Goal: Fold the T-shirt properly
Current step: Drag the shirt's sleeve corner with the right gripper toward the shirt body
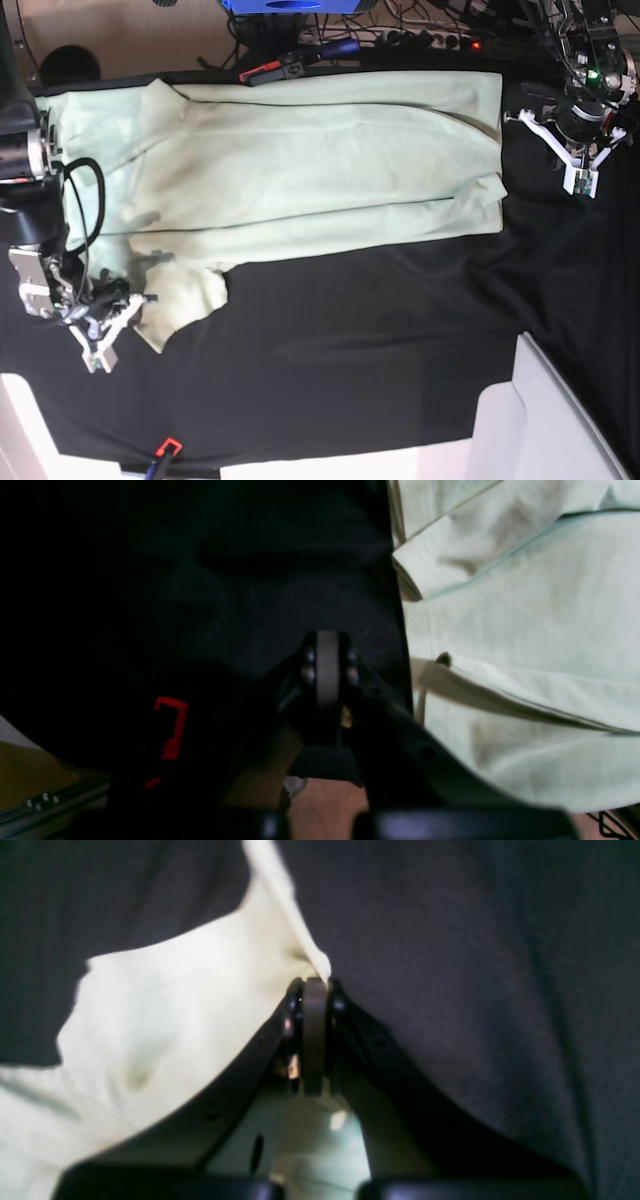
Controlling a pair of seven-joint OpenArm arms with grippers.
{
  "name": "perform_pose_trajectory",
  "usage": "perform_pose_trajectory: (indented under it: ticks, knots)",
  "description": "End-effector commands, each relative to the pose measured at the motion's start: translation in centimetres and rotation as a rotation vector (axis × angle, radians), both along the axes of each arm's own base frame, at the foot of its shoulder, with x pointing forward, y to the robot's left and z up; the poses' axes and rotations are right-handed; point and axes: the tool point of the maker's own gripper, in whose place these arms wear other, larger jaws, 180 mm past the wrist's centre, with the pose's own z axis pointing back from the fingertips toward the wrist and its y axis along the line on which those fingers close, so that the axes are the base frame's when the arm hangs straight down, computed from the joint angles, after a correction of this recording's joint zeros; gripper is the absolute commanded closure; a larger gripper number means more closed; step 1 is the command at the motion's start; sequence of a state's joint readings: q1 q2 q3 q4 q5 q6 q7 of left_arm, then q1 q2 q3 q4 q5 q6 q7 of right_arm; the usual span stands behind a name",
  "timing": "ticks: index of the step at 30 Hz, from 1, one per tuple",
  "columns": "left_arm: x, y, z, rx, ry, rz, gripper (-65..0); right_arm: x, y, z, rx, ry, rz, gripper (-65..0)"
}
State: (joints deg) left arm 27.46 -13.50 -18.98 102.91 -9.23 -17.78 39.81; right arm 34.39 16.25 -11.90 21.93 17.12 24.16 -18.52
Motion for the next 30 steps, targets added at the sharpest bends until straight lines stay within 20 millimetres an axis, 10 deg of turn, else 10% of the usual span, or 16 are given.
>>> perform_pose_trajectory:
  ticks: [1, 30]
  knots:
    - [0.6, 0.5, 1.0, 0.021, -0.033, -0.003, 0.0, 1.3, -0.6, 1.5, -0.007, -0.032, 0.002, -0.1]
    - [1.0, 0.6, 1.2, 0.026, -0.038, -0.008, 0.0, -10.6, -1.1, 6.5, -0.179, 0.04, 0.103, -0.1]
